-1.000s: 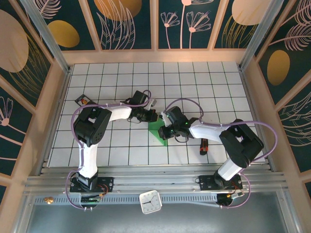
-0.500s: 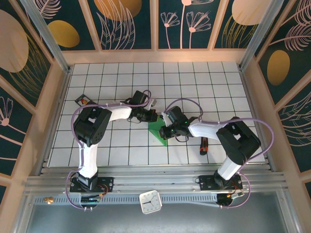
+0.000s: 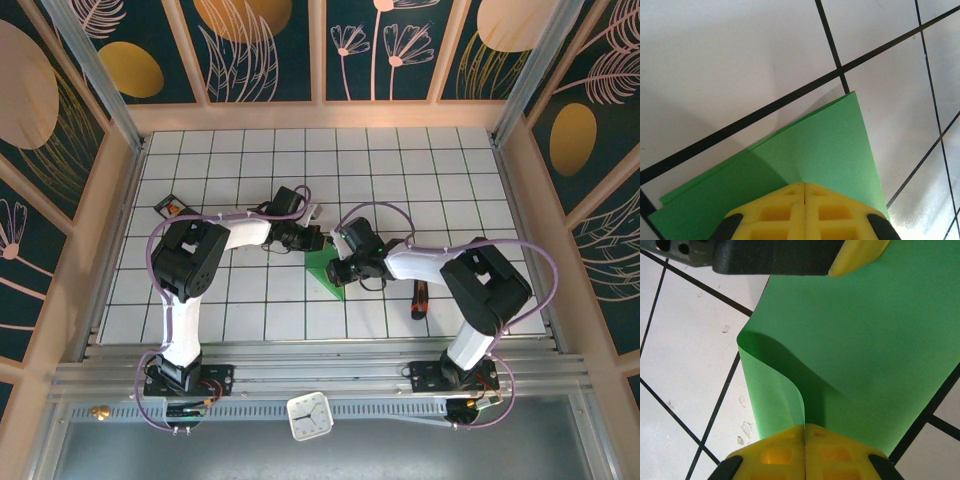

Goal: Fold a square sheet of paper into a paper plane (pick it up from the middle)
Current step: Third fold the triangle at the center of the table.

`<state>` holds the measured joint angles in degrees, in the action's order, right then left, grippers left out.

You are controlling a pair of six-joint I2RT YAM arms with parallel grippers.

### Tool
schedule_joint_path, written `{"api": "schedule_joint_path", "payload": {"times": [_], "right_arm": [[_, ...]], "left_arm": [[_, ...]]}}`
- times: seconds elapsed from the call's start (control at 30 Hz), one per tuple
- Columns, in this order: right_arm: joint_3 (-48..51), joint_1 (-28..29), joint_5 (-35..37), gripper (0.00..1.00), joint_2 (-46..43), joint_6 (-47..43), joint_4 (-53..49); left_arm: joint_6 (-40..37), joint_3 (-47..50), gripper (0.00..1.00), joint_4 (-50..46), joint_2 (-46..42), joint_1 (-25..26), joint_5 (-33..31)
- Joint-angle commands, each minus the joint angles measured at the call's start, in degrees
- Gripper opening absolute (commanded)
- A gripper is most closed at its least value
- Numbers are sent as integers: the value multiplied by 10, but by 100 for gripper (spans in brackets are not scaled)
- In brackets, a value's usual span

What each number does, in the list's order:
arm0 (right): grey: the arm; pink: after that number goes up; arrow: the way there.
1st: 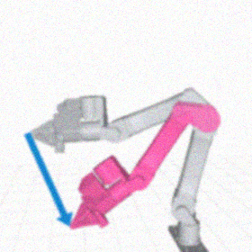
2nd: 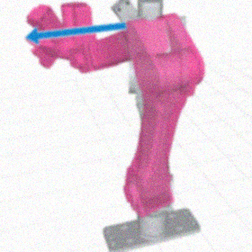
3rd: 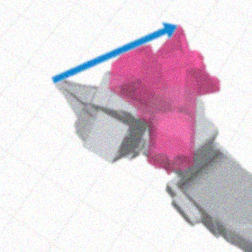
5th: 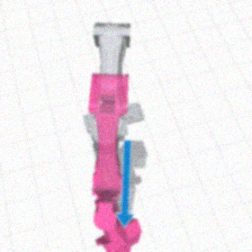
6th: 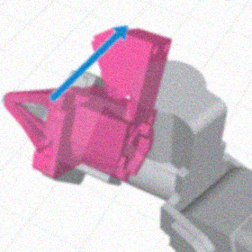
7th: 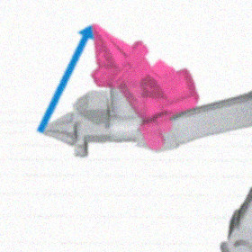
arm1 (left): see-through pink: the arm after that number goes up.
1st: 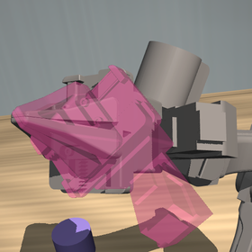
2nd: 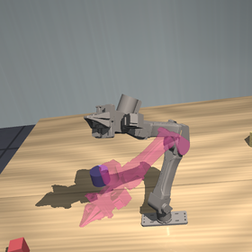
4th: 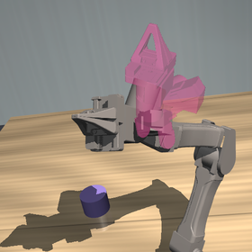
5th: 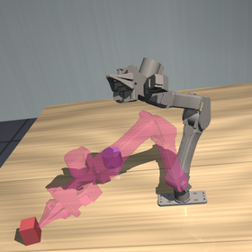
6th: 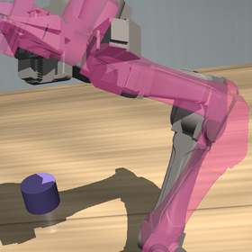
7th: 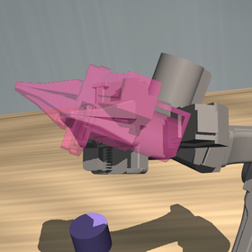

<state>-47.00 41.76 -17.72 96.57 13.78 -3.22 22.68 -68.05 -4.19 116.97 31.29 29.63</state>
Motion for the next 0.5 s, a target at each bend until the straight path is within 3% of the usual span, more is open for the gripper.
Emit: {"api": "schedule_joint_path", "payload": {"times": [0.0, 0.47], "right_arm": [[-13, -4, -1, 8, 10, -11, -6], [-5, -5, 4, 8, 15, -13, -4]], "left_arm": [[-11, 4, 0, -45, 27, 6, -9], [-11, 5, 0, -46, 27, 6, -8]]}}
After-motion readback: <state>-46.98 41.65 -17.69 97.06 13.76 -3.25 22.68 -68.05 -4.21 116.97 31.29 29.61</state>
